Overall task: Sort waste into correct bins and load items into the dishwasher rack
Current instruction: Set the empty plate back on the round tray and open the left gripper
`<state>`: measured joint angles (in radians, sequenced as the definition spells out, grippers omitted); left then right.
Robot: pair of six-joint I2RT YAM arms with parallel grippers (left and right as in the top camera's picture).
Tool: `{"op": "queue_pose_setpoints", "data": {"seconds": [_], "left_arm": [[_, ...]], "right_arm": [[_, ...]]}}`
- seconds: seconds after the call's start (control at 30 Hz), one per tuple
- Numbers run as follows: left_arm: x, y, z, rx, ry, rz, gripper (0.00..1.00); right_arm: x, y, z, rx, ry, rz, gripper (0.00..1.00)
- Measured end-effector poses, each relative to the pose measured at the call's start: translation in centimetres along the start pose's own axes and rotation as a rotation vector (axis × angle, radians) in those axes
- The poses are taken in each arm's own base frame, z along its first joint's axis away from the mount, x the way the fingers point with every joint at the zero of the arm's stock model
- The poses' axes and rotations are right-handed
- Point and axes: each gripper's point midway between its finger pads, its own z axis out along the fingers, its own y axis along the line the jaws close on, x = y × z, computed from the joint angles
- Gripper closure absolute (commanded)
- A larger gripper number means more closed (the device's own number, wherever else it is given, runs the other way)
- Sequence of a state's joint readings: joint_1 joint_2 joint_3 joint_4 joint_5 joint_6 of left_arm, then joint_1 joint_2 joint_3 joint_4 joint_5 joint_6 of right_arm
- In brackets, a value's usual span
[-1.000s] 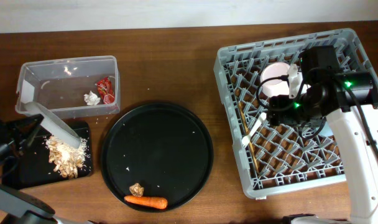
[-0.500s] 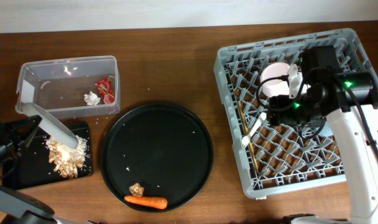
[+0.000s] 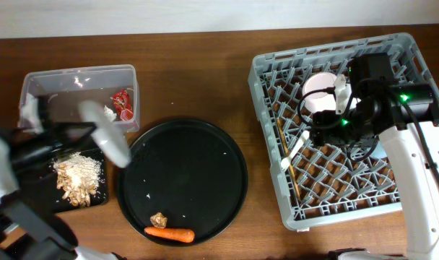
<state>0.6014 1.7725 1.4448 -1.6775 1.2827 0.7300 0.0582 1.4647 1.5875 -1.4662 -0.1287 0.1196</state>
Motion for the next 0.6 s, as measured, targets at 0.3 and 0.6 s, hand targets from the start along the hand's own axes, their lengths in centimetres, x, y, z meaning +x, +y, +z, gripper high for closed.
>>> {"op": "queue_pose_setpoints", "data": {"seconds": [0.3,0.6], "left_arm": [[8.2,-0.2,13.1,-0.126,0.558,0.308,1.0],[12.8,4.4,18.3,-0.765,0.735,0.387,1.0]], "right_arm": [[0.0,0.0,0.0,0.0,0.001,0.0,0.3],[0.0,0.0,0.0,0.0,0.0,0.0,0.3]]}}
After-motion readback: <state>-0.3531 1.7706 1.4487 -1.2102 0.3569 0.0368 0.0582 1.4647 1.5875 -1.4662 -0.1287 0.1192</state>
